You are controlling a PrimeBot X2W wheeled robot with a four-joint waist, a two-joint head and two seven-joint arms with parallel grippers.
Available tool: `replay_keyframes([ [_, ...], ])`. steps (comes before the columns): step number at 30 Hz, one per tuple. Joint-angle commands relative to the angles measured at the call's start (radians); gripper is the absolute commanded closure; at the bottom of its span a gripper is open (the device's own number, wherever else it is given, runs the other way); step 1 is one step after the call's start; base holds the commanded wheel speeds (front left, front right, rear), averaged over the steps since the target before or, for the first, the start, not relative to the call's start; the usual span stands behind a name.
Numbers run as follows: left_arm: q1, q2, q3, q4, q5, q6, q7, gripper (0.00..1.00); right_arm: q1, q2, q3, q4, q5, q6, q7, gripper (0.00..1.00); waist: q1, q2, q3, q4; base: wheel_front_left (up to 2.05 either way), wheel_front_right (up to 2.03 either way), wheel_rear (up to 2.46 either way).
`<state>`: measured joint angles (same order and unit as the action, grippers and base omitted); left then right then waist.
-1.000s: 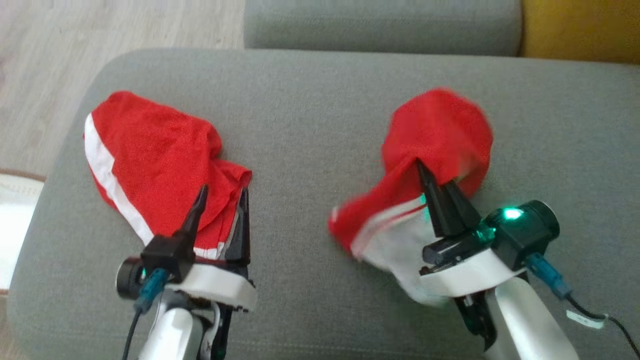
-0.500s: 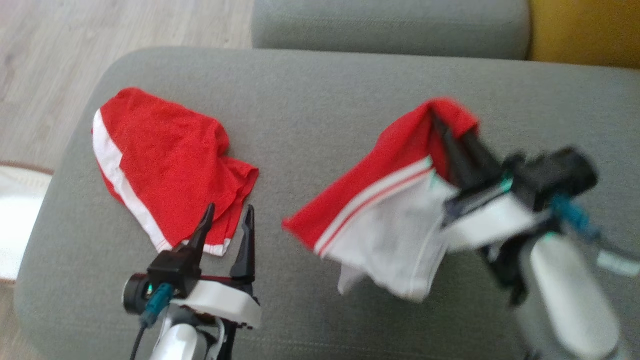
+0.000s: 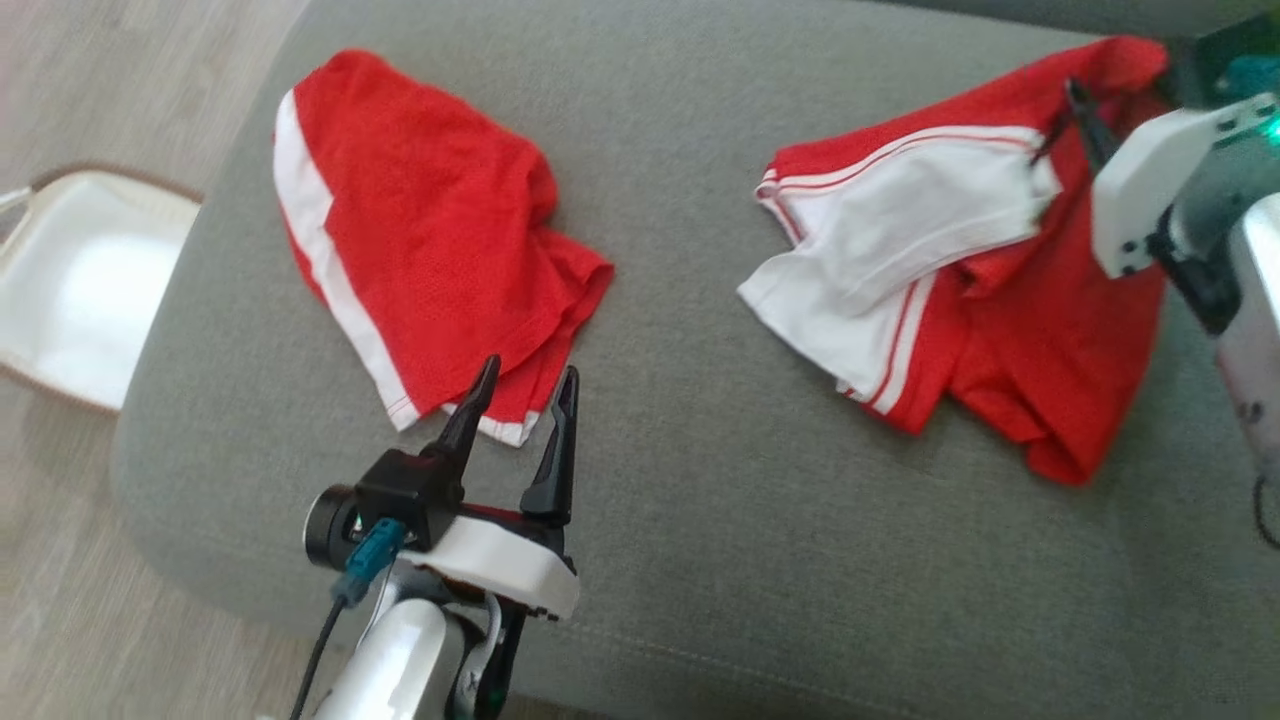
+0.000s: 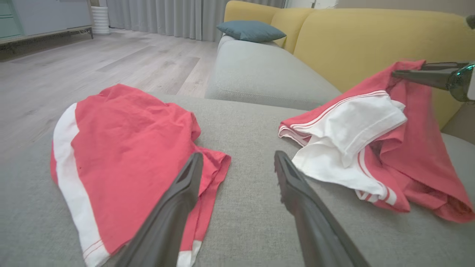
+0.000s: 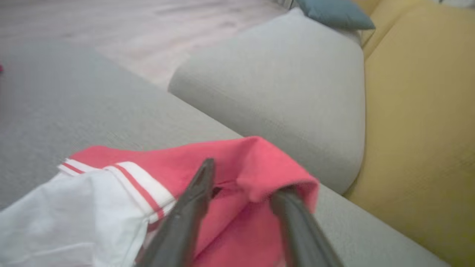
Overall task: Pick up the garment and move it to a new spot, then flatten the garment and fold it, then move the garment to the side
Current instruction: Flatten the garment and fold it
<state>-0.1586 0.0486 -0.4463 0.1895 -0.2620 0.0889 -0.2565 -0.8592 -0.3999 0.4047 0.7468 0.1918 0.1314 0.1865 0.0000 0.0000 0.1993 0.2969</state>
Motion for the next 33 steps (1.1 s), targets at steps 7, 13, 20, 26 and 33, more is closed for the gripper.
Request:
replay_keyframes([
  [7, -0.055, 0.002, 0.029, -0.029, -0.007, 0.023, -0.005, 0.0, -0.112, 0.027, 0.074, 0.177, 0.017, -0.001, -0.092, 0.0, 0.0, 0.0, 0.026, -0.017, 0.0, 0.0, 0.0],
  [13, -0.063, 0.002, 0.071, -0.03, 0.015, 0.015, -0.005, 0.0, -0.116, 0.078, 0.12, 0.224, 0.07, -0.001, -0.172, 0.0, 0.0, 0.0, -0.014, -0.107, 0.0, 0.0, 0.0],
  [20, -0.058, 0.002, 0.121, -0.054, 0.036, 0.003, -0.005, 0.0, -0.051, 0.117, 0.152, 0.167, 0.149, -0.001, -0.309, 0.0, 0.0, 0.0, -0.076, -0.197, 0.0, 0.0, 0.0],
  [26, -0.048, 0.002, 0.144, -0.098, 0.044, 0.003, -0.005, 0.0, 0.049, 0.108, 0.116, 0.054, 0.171, -0.001, -0.422, 0.0, 0.0, 0.0, -0.112, -0.239, 0.0, 0.0, 0.0],
  [33, -0.008, 0.002, 0.185, -0.137, 0.048, 0.005, -0.005, 0.0, 0.359, 0.199, -0.139, -0.284, 0.009, -0.001, -0.448, 0.0, 0.0, 0.0, -0.145, -0.302, 0.0, 0.0, 0.0],
])
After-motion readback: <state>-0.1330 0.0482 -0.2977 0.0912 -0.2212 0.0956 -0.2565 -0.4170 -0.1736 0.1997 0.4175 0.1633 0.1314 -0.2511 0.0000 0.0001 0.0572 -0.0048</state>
